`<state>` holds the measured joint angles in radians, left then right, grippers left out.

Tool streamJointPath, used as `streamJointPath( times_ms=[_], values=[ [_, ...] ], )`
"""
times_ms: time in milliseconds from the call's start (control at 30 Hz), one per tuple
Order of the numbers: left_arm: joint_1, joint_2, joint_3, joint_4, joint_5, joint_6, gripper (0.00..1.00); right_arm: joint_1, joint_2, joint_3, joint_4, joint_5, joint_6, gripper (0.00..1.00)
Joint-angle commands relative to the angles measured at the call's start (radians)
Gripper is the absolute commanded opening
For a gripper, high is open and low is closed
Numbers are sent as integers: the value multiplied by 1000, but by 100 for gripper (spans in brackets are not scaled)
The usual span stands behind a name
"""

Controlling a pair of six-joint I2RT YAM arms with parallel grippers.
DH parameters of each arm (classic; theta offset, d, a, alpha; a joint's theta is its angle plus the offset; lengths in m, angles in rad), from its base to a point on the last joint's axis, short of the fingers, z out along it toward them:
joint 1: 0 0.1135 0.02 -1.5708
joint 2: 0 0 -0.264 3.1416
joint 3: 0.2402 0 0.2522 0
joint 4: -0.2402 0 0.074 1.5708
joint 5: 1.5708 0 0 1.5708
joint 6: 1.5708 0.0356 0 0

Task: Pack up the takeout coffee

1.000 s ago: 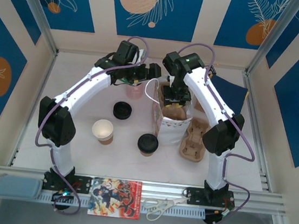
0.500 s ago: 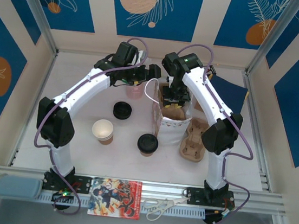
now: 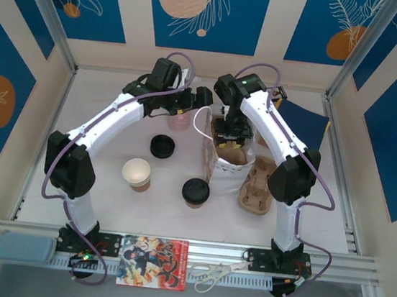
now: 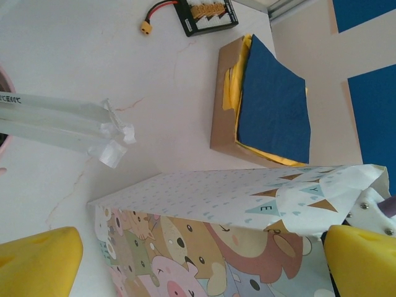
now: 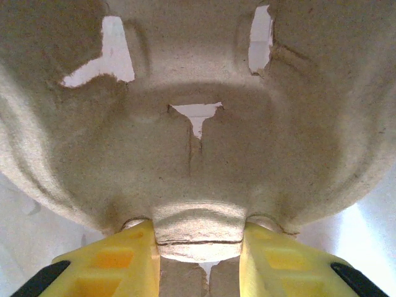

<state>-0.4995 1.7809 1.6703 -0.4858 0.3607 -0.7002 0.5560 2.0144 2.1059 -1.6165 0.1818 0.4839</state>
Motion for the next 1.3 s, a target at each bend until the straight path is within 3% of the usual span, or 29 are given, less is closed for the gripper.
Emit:
streamJointPath(
  times_ms=[0,1267],
  values=[
    [1,-35,-10,27,29,-5,100,4,11,-16,-157,-33,18,34],
    [-8,-32,-8,44,41,-8,100,-7,41,-82,-157,-55,-13,34]
  ],
)
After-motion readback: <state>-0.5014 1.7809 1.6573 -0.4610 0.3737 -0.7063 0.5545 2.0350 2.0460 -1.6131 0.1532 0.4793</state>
